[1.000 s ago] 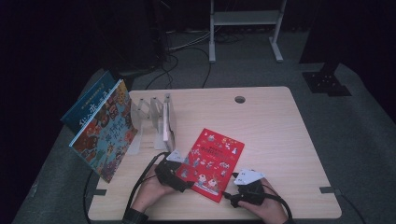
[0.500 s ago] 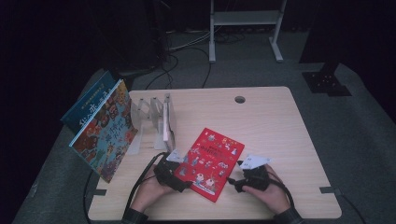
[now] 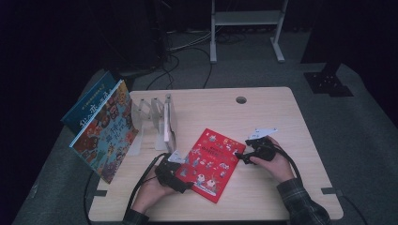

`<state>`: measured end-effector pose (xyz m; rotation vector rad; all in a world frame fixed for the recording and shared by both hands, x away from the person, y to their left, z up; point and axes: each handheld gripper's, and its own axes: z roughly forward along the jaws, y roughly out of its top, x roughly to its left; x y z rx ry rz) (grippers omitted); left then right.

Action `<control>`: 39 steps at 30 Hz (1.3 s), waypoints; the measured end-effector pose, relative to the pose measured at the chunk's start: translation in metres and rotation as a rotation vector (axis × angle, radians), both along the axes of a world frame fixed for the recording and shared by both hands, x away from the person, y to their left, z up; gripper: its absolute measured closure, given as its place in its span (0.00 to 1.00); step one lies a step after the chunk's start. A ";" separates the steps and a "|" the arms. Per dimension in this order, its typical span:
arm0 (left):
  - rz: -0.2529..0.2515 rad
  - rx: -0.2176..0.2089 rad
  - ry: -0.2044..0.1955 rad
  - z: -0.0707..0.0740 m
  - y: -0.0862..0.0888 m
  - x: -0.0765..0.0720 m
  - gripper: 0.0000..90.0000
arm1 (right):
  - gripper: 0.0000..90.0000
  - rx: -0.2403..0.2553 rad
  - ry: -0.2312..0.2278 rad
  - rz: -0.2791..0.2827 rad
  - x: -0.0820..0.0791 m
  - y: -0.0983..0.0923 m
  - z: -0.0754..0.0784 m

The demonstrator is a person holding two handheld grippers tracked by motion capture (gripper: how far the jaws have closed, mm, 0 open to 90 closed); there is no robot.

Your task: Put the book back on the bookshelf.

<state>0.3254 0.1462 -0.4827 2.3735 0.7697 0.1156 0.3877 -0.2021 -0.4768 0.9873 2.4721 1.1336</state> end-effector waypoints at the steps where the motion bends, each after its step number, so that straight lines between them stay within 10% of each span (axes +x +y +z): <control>1: -0.004 0.003 0.000 0.000 0.000 0.000 0.02 | 0.26 -0.005 0.004 0.004 0.004 0.001 -0.001; 17: 0.000 0.004 0.003 0.000 0.000 0.000 0.02 | 0.27 0.041 0.095 0.011 0.018 0.000 -0.016; 39: -0.007 0.004 0.018 -0.001 -0.003 0.000 0.02 | 0.25 0.017 0.072 -0.046 -0.056 -0.006 -0.016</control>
